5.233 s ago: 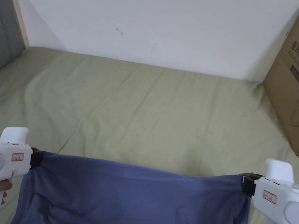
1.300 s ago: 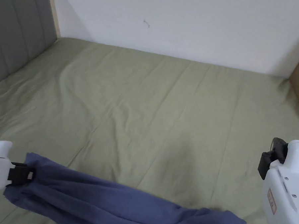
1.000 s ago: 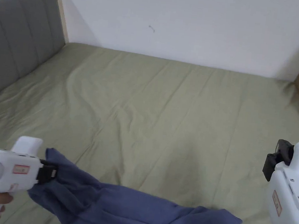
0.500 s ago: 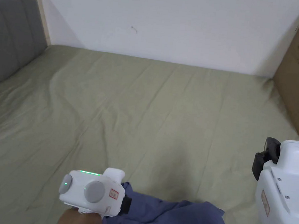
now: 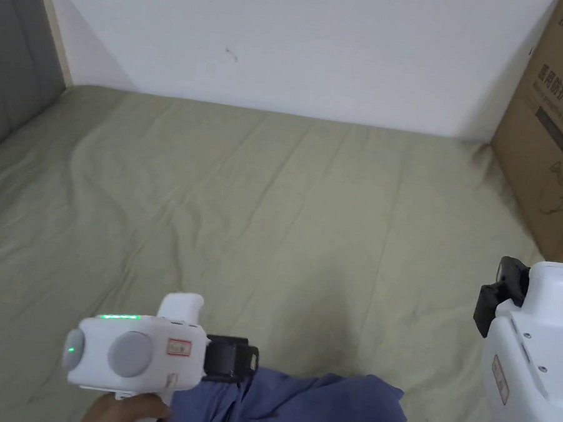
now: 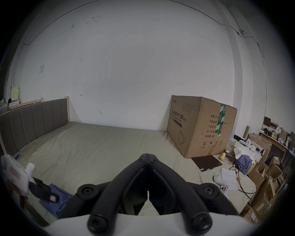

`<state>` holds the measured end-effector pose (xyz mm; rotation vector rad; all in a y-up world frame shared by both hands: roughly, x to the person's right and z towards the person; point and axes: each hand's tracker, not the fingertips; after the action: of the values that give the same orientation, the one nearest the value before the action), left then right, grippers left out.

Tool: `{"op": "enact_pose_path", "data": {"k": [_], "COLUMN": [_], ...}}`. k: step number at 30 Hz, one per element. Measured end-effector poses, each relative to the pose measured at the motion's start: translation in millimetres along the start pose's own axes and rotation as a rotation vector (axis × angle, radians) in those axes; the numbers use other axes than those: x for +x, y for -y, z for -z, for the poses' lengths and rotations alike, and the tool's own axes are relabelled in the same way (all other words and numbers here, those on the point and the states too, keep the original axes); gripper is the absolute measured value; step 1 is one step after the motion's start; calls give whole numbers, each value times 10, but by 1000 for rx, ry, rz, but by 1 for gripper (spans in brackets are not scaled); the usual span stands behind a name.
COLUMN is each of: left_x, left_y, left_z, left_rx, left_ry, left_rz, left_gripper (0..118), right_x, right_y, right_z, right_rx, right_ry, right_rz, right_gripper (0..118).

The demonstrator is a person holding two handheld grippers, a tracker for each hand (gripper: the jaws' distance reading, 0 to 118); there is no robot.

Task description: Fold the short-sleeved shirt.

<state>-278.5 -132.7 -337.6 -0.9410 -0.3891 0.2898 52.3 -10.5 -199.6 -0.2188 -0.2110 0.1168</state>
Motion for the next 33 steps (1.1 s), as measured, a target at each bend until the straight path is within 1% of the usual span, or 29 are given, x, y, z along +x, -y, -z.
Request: {"op": "enact_pose_path", "data": {"k": [4, 5, 6, 7, 8, 9, 10, 14, 16, 19, 23, 27, 33], "left_x": [-159, -215, -264, -309, -357, -399, -433, -485, -516, -464, -337, -133, 134], "left_y": [-110, -106, -98, -92, -68, -31, 13, 205, 323, 495, 673, 803, 911], "left_z": [-381, -448, -485, -496, -508, -495, -475, -248, -57, 188, 440, 685, 939], "left_rx": [163, 196, 212, 215, 226, 231, 241, 224, 174, 119, 48, -6, -56], "left_ry": [-93, -113, -125, -124, -116, -110, -104, -159, -187, -172, -127, -106, -82], "left_rz": [30, 29, 28, 26, 12, 7, 5, 50, 78, 88, 64, 113, 146], "left_gripper": [102, 100, 90, 73, 46, 8, 0, 0, 0, 0, 0, 0, 0], "right_x": [-18, -23, -26, -31, -38, -44, -51, -73, -81, -77, -36, 31, 107], "right_y": [-45, -53, -59, -64, -67, -67, -67, -59, -51, -38, -14, 8, 32], "right_z": [-9, -11, -12, -12, -14, -14, -12, -8, -6, -2, 0, 10, 11], "right_rx": [14, 18, 20, 21, 22, 23, 22, 18, 15, 9, 1, -9, -20], "right_ry": [-5, -6, -8, -8, -11, -12, -13, -19, -19, -20, -9, 1, 20], "right_rz": [-2, -1, 0, 0, 0, 0, 0, 2, -1, -8, -12, -7, -11], "right_gripper": [0, 0, 0, 0, 0, 0, 0, 0, 0, 0, 0, 0, 0]}}
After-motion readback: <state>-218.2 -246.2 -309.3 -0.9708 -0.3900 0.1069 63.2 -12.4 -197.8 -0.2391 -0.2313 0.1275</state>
